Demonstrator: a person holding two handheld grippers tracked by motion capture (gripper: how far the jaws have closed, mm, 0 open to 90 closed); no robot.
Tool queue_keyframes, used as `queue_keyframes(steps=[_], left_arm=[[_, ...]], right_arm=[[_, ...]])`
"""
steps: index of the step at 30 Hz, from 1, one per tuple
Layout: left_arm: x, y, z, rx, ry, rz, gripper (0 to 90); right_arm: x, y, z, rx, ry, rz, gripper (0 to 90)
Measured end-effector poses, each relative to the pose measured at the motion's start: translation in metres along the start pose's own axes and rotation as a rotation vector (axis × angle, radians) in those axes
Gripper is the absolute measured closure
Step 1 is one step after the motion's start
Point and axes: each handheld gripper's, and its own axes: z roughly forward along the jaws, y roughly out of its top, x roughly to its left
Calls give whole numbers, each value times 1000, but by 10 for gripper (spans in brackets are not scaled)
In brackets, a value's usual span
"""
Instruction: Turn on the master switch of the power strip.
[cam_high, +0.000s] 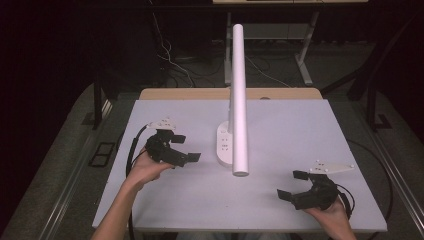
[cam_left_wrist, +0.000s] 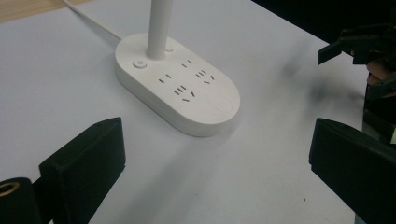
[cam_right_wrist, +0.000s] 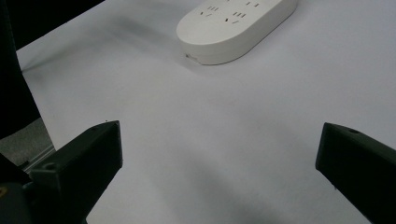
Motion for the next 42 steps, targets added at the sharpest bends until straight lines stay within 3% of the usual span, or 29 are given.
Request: queue_keyframes(steps=[42], left_arm=[[28,54,27,54,14,27,87]], right_arm=[[-1,0,-1,-3,1,2,1]])
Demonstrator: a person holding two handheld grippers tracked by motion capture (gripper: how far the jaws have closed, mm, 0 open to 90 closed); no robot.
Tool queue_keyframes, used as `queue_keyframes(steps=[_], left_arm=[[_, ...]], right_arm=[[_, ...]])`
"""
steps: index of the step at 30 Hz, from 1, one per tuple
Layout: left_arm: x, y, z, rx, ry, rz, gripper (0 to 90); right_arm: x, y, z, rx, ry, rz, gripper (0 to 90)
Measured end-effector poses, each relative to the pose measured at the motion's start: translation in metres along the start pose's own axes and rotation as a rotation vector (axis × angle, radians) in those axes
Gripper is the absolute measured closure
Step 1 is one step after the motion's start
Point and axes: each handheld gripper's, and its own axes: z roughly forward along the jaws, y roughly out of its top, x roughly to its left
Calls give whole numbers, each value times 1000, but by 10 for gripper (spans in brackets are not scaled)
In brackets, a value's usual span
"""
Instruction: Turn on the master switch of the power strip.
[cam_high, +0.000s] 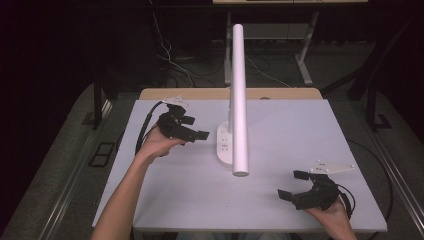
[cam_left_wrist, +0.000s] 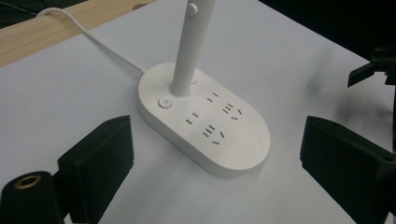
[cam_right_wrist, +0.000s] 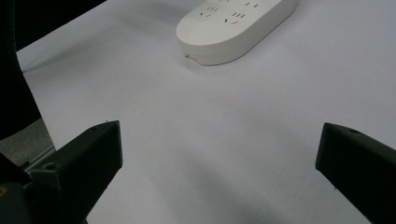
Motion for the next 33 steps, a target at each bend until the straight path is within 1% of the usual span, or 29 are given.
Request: queue_keyframes(steps=[7,8,10,11,17,18,19,20,22,24,25,26,28,29,30,32,33], left_arm=[[6,5,9,24,3,-2,133],[7,6,10,32,3,3,136],[8,8,12,40,1,0,139],[8,9,14,37,5,-8,146],[13,16,19,50,9,-12,171],[13,18,22,28,17,-39,178],[13,18,22,28,17,-39,187],[15,19,22,40,14,-24,200],[16,20,24,45,10,-19,216],[17,21,26,44,7,-28,234],[18,21,27,48,5,-22,234],[19,21,29,43,4,-28,243],[20,21,31,38,6,-33,283],[21,21,33,33,6,-32,283],[23,21,35,34,6,-27,315],[24,20,37,28,7,-32,346],[25,20,38,25,6,-33,346]], right_arm=[[0,0,0,-1,0,2,1],[0,0,0,-1,0,2,1],[0,0,0,-2,0,1,1],[-1,0,0,-1,0,0,1],[-1,0,0,-1,1,1,1],[-1,0,0,-1,1,1,1],[-1,0,0,-1,1,2,1],[-1,0,0,-1,2,3,1],[-1,0,0,1,1,0,1],[-1,0,0,2,1,3,1],[-1,0,0,2,1,3,1],[0,0,0,2,1,2,1],[0,-1,0,4,1,3,1],[0,-1,0,4,1,3,1],[-1,-1,0,3,1,3,1],[-1,-1,0,4,1,2,1],[-1,-1,0,4,1,2,1]])
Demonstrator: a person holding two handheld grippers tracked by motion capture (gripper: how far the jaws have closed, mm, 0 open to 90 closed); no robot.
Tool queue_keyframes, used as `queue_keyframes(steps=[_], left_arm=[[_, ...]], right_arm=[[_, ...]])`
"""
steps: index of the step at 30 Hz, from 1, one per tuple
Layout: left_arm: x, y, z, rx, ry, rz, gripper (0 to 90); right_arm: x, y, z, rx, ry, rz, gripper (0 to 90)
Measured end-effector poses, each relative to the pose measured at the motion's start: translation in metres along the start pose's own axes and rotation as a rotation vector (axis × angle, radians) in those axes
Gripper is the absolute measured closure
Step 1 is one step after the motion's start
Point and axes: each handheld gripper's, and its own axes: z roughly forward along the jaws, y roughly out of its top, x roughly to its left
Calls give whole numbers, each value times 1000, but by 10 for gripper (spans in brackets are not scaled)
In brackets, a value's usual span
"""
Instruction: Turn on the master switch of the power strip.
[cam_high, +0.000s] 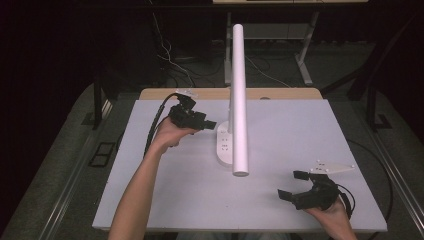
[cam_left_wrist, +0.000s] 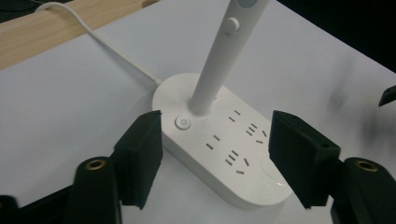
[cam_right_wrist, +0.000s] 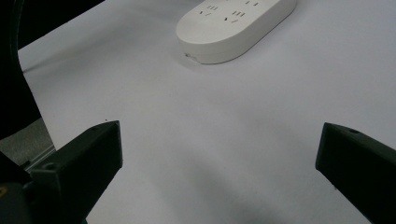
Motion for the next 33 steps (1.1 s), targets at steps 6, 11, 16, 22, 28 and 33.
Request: queue_keyframes(steps=[6,11,16,22,28,33], left_arm=[[4,-1,8,-19,0,-6,428],[8,-2,13,-35,1,-19,525],[11,-4,18,-47,1,-43,609],[13,-6,27,-49,-2,-66,817],[13,-8,42,-32,4,-81,892],[13,-9,49,-30,11,-93,893]], right_arm=[[0,0,0,0,1,-1,1],[-1,0,0,1,2,0,1],[0,0,0,4,2,-1,1],[0,0,0,5,1,-2,1],[0,0,0,1,1,-4,1],[-1,-1,-1,-1,-1,-2,1]])
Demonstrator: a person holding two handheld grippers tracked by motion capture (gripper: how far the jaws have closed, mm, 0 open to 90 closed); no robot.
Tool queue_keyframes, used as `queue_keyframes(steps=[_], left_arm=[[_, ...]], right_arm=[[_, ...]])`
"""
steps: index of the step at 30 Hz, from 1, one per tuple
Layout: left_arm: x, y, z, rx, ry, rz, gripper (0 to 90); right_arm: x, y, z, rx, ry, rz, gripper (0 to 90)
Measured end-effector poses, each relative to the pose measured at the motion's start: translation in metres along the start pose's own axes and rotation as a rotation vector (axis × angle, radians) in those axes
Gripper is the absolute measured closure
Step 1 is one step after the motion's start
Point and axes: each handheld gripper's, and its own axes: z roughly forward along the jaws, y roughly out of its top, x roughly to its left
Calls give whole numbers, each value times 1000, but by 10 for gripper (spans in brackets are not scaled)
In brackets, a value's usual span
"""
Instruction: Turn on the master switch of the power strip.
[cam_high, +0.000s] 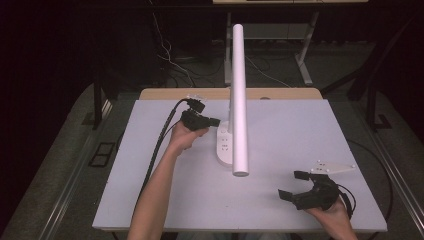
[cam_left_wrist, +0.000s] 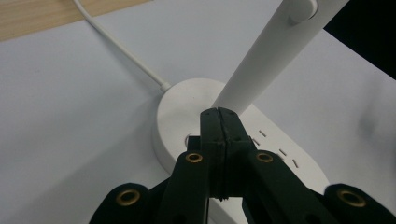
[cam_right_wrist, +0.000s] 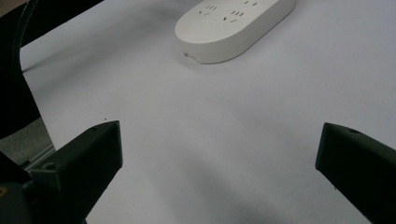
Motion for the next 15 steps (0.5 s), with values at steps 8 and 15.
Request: queue_keyframes(steps=[8,15], left_arm=[[0,-4,12,-6,21,-33,895],[1,-7,20,-2,30,-44,895]], right_arm=[[0,0,0,0,1,-2,1],[0,0,0,2,3,-5,1]])
